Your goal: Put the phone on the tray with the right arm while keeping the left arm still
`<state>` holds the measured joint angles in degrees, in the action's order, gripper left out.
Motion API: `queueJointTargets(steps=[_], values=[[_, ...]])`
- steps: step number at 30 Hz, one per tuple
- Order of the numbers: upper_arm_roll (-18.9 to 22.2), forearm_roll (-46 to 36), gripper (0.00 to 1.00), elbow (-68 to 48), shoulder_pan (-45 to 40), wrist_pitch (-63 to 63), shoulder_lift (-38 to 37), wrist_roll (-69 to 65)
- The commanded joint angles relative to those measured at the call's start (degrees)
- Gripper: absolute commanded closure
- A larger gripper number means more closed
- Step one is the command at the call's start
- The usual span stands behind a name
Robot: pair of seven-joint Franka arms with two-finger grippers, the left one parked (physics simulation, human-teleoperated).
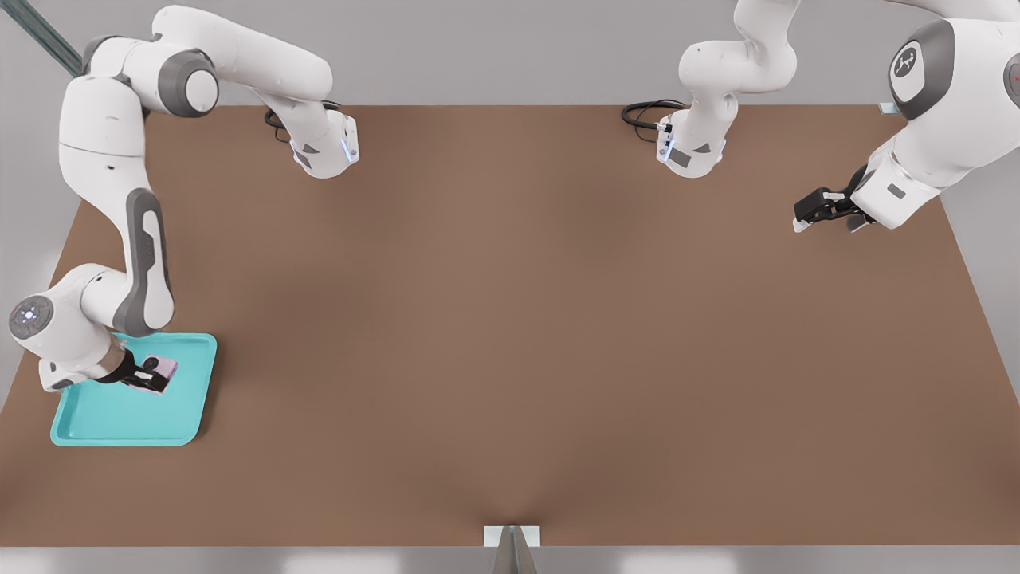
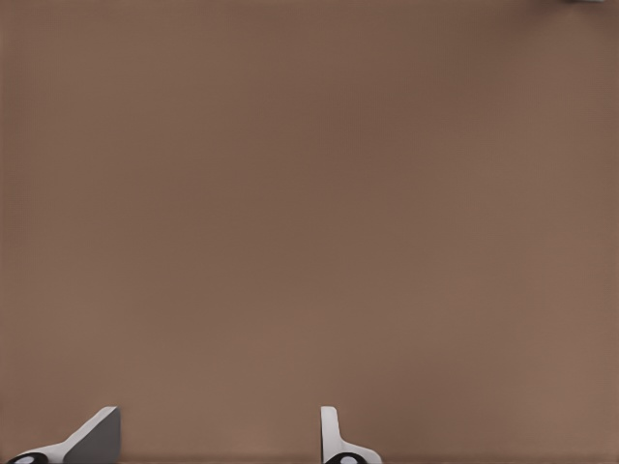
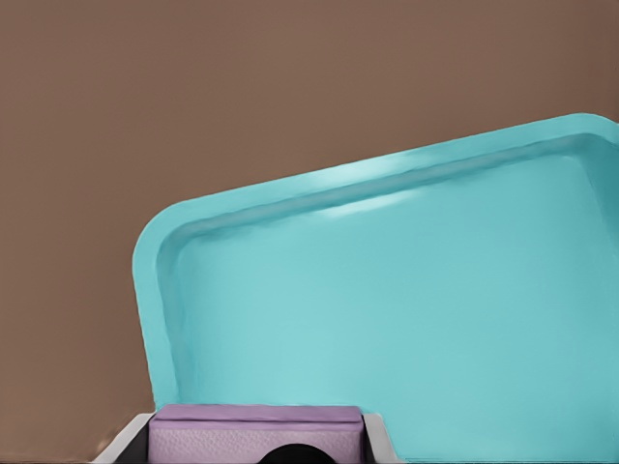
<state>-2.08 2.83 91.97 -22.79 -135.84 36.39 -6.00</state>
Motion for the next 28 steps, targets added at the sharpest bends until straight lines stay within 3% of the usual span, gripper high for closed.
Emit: queueJointTargets(steps=[1,2,6,8,11,12,14,17,28], values=[[0.0,0.1,0.16,-0.1,-1.6,1.1,0.9,-28.4],[0.0,0.0,0.00,-0.2,-1.6,0.8,1.1,-28.4],[-1.3,-1.5,0.00,-4.3,-1.6,2.3,-1.4,-28.5],[-5.9,-1.2,0.00,-16.1,-0.7,20.9,-5.7,-24.9],[-10.9,2.4,0.00,-16.7,5.7,39.2,-18.5,-9.3],[-8.8,2.5,0.00,-11.1,9.8,40.5,-26.1,-4.8],[4.6,2.0,0.00,-9.6,23.9,43.5,-27.7,-0.3],[5.0,1.3,0.00,-10.9,24.0,43.8,-28.7,5.1],[5.5,1.2,0.00,-10.8,24.6,43.3,-27.1,4.2]])
